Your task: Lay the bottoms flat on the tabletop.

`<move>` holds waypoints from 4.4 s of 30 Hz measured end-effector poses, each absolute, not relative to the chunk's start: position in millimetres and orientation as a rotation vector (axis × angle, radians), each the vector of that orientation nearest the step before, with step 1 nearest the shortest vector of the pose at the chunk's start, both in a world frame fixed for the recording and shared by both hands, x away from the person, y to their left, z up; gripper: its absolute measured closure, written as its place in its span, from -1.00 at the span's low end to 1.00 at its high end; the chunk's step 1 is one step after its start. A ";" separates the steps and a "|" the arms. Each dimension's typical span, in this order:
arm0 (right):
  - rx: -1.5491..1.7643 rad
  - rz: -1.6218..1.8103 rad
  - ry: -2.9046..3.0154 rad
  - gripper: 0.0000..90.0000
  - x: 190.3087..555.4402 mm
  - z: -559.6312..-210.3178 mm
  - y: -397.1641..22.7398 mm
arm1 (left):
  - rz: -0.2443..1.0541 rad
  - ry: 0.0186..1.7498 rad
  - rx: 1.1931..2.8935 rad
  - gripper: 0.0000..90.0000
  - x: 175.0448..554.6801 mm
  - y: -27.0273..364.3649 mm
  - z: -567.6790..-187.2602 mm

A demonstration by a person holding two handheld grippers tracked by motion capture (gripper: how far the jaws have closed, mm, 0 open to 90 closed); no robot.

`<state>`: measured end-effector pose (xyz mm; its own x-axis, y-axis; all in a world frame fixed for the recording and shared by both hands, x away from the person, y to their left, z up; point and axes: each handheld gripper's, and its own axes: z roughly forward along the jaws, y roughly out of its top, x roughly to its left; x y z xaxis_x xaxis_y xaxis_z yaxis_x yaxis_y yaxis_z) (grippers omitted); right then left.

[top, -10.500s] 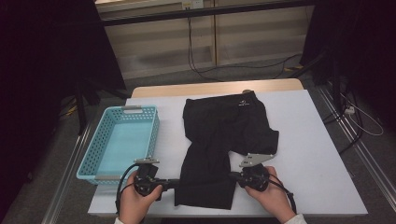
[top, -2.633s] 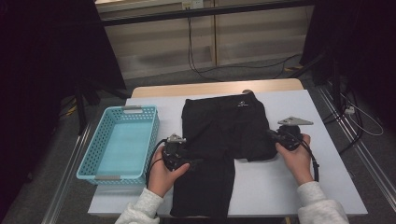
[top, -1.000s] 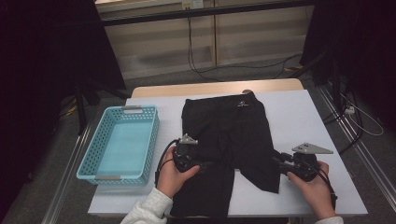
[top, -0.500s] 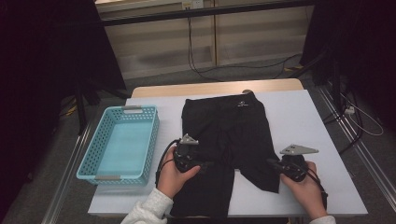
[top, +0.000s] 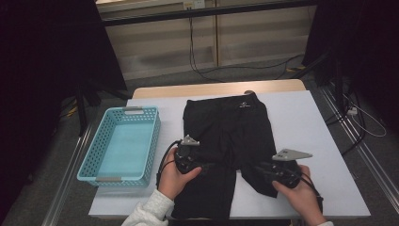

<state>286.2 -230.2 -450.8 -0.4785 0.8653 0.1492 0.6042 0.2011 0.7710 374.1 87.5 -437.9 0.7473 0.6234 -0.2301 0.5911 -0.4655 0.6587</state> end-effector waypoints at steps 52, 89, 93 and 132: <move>1.203 1.181 2.307 0.41 281.6 -453.9 -190.3 | 0.044 0.912 2.192 -0.56 374.2 85.9 -438.7; 1.431 1.260 2.072 1.00 283.0 -438.8 -249.2 | 0.047 0.900 2.183 -0.55 373.1 83.7 -436.3; 1.520 1.286 1.961 1.00 274.3 -435.9 -281.8 | 0.046 0.882 2.183 -0.53 372.5 79.5 -435.3; 1.724 1.118 1.987 1.00 264.8 -464.6 -306.1 | -0.047 0.392 2.256 0.21 339.4 -40.2 -460.5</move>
<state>264.8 -306.1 -464.6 -0.2472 0.9311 0.2681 0.7123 -0.0130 0.7018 339.4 -40.2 -460.5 0.9507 0.2645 -0.1621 0.2951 -0.6101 0.7353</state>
